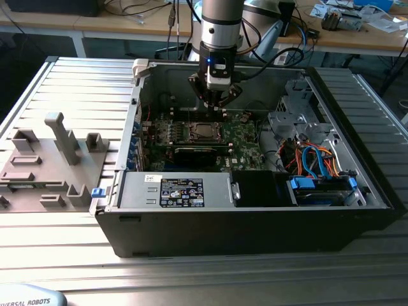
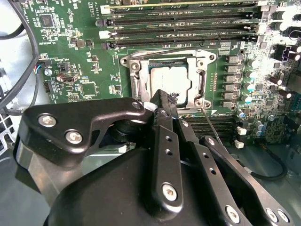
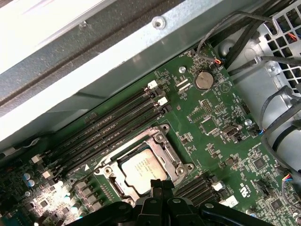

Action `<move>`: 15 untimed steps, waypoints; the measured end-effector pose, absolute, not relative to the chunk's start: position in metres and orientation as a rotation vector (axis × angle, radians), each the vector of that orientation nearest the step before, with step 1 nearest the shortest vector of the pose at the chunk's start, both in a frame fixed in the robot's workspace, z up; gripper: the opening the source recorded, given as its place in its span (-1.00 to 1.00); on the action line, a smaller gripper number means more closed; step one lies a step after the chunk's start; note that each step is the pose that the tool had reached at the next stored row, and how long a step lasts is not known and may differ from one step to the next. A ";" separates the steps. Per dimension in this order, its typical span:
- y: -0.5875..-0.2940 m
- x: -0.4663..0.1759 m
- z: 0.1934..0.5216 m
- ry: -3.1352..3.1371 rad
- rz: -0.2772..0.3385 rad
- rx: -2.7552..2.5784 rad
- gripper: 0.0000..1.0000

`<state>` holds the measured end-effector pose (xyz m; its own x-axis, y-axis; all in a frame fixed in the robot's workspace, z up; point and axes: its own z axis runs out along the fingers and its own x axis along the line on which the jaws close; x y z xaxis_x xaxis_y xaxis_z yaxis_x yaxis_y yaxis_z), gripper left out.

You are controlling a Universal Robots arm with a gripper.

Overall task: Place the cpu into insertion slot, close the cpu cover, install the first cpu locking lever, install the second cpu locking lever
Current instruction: 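Install the first cpu locking lever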

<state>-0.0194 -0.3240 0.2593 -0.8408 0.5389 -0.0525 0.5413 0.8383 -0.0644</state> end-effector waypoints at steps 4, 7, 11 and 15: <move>-0.324 -0.019 0.259 2.983 -0.119 0.870 -0.79; -0.324 -0.019 0.259 2.983 -0.119 0.867 -0.79; -0.324 -0.019 0.259 2.985 -0.119 0.861 -0.79; -0.324 -0.019 0.259 2.986 -0.119 0.855 -0.79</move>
<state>-0.0194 -0.3240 0.2593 -0.8481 0.5272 -0.0525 0.5297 0.8457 -0.0643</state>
